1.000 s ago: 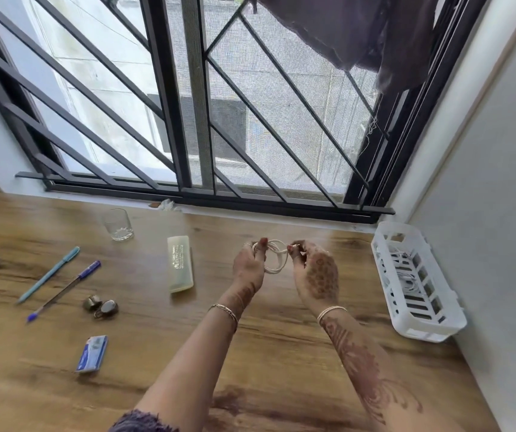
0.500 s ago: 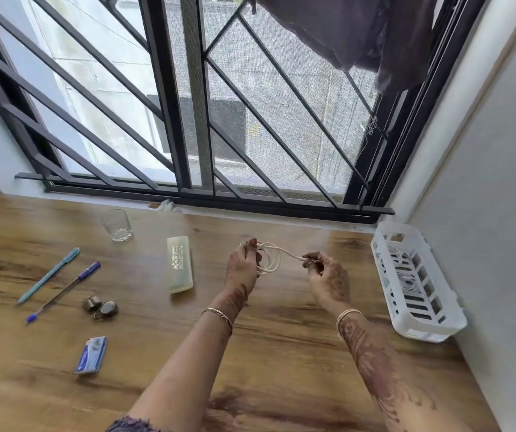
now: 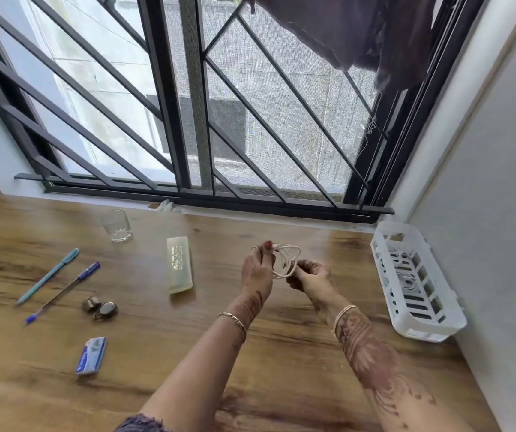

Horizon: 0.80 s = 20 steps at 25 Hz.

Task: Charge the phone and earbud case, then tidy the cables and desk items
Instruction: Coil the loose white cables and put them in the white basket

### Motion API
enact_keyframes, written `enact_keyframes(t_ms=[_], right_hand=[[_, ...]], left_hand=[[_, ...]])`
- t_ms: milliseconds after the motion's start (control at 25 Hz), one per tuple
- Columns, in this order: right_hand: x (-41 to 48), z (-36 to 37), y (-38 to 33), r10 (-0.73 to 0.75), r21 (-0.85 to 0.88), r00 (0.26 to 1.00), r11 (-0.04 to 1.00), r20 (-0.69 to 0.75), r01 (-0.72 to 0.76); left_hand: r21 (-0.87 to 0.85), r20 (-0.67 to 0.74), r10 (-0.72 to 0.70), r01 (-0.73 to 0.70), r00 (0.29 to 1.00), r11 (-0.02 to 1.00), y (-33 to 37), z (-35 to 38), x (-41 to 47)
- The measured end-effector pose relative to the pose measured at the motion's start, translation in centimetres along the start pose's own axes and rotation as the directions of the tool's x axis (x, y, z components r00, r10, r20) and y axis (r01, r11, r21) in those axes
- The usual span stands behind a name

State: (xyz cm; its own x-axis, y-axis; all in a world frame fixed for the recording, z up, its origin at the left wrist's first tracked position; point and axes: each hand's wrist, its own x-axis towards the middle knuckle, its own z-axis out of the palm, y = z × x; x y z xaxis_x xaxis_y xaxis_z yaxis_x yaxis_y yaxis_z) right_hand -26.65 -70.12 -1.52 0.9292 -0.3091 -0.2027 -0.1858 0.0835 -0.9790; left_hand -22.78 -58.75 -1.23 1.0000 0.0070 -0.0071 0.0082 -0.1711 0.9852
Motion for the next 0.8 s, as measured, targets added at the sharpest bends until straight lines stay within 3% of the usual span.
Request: enact_keyframes(t_ms=[120,240,480,560,640,800], right_hand=[[-0.6,-0.2,-0.4,0.115,0.154,0.993,0.981,0.02,-0.117],[-1.0,-0.4,-0.7,0.191,0.344,0.969,0.909,0.157,-0.235],[-1.2,-0.9,-0.6,0.221,0.438,0.885,0.803,0.41,-0.404],[-1.4,-1.1,-0.8,0.194,0.434,0.856,0.795,0.48,-0.424],[-1.7,-0.9,-1.0,0.183,0.355,0.851,0.851,0.491,-0.388],[-2.1,0.3,-0.9,0.184,0.146,0.915,0.957,0.359,-0.249]], left_hand=[[0.047,0.032,0.035,-0.037,0.999,0.998,0.0,0.1,-0.6],[0.061,0.046,0.051,-0.053,0.998,0.997,0.0,0.2,-1.0],[0.153,0.037,0.124,-0.128,0.992,0.98,-0.2,0.4,-0.5],[0.195,0.033,0.165,-0.169,0.986,0.966,-0.4,0.3,-0.4],[0.241,0.034,0.186,-0.188,0.982,0.952,-0.5,0.2,-0.4],[0.174,0.062,0.181,-0.189,0.982,0.966,-0.6,0.3,-0.7]])
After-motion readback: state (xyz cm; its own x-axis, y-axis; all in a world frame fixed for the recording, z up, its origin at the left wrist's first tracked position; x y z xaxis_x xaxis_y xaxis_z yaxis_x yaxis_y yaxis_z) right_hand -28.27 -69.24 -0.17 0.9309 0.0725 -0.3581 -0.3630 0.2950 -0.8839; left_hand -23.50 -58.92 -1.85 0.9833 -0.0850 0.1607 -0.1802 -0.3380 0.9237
